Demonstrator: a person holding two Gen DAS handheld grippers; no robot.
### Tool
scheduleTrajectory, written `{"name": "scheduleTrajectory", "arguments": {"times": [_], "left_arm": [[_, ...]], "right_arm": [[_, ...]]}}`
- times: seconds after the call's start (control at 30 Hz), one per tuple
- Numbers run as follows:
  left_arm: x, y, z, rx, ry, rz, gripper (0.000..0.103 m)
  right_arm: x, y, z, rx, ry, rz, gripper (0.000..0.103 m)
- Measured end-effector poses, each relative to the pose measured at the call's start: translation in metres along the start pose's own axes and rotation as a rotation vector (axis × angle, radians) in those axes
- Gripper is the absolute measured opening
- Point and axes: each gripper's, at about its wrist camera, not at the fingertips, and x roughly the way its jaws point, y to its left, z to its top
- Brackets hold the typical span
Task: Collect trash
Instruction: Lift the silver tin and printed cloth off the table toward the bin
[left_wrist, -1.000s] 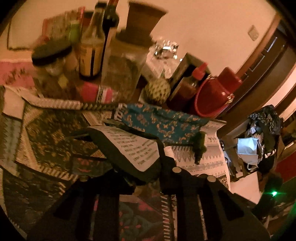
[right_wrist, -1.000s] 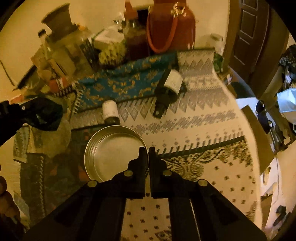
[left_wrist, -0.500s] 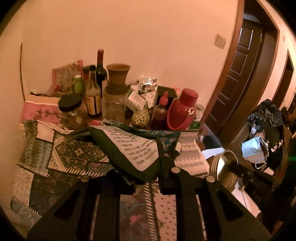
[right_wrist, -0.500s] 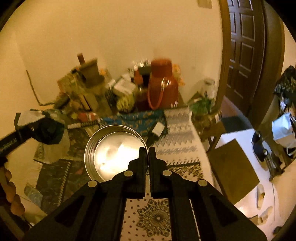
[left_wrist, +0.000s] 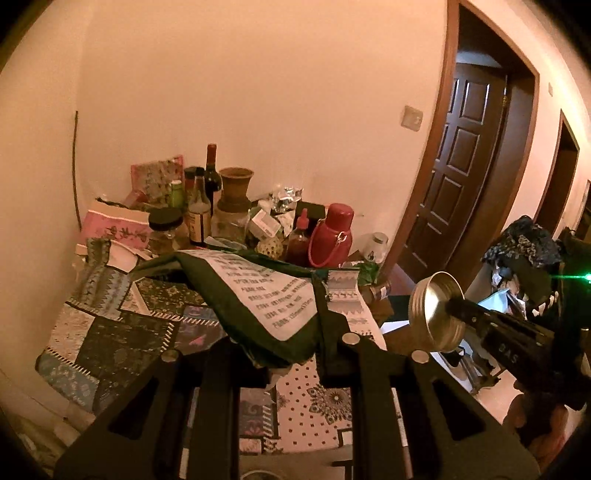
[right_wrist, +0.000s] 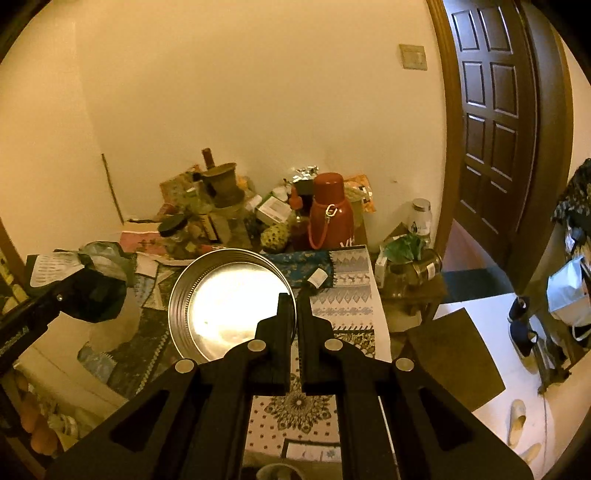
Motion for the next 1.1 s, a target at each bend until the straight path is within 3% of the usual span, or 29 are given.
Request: {"name": "scheduleTrajectory", "arguments": {"times": [0.43, 0.77, 1.1], "left_arm": [[-0.088, 0.018, -0.022, 0.042, -0.073, -0.075, 0.016], [-0.177, 0.074, -0.078, 0.049, -0.046, -0.146, 0.016], [-0.246, 0.119, -0.134, 0.067, 0.013, -0.146, 0.016]], "right_arm": [[-0.074, 0.044, -0.028, 0.007, -0.085, -0.048, 0.003], [-0.125, 0.106, -0.093, 0.056, -0.071, -0.096, 0.003], [-0.167, 0.15, -0.151, 0.087, -0.034, -0.136, 0.003]]}}
